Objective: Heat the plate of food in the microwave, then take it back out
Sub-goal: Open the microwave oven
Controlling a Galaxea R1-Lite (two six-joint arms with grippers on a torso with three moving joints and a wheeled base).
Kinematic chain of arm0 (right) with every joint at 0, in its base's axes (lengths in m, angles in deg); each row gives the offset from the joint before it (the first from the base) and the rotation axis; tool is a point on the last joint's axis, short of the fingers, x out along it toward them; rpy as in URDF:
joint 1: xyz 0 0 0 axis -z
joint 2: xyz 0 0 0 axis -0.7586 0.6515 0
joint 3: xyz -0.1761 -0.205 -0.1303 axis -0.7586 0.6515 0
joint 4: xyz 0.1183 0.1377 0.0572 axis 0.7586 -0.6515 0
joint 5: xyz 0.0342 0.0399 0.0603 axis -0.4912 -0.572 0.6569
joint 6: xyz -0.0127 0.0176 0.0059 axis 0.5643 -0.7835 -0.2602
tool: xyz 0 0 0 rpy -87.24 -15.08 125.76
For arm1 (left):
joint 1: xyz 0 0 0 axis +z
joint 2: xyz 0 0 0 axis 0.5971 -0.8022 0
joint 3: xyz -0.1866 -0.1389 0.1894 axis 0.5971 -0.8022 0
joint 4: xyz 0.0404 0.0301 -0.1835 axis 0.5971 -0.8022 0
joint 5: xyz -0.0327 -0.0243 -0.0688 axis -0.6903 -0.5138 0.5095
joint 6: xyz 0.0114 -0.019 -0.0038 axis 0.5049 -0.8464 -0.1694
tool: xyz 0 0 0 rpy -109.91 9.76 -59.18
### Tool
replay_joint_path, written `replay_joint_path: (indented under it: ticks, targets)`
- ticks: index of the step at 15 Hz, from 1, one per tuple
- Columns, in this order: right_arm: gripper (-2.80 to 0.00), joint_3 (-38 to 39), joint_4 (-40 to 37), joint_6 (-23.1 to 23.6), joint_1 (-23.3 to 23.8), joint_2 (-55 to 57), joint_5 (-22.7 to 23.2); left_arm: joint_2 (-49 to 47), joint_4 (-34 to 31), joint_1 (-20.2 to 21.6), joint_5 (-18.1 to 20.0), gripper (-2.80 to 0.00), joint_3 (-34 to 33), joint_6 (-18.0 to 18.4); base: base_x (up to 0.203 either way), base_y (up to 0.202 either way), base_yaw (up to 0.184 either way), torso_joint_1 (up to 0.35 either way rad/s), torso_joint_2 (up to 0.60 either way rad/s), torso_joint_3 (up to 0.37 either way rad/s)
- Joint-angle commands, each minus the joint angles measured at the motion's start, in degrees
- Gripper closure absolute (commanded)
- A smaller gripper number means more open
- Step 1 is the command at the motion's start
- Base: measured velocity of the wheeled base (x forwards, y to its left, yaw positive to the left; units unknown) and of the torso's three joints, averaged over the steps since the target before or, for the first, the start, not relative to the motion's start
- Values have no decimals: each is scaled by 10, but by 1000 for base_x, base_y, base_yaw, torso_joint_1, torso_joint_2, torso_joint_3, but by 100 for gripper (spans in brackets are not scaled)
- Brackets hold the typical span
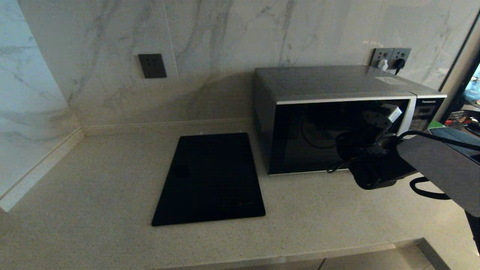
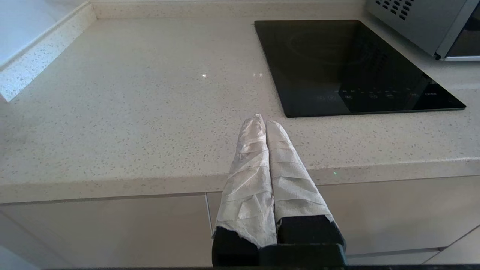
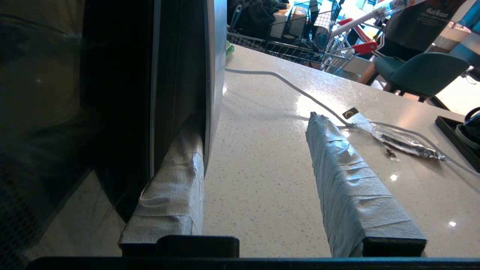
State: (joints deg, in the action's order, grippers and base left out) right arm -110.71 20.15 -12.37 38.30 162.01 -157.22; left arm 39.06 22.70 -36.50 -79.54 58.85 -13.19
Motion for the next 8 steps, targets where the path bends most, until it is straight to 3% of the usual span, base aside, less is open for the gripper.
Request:
replay_joint_path:
  ticks: [1,8]
  targets:
    - [0,0,3,5,0,2,-3,0,0,0,0,0,0,0,0,0,0,0,0,0]
    - [0,-12,0,18,0,14,-3,0,0,0,-1,0,0,0,0,0,0,0,0,0]
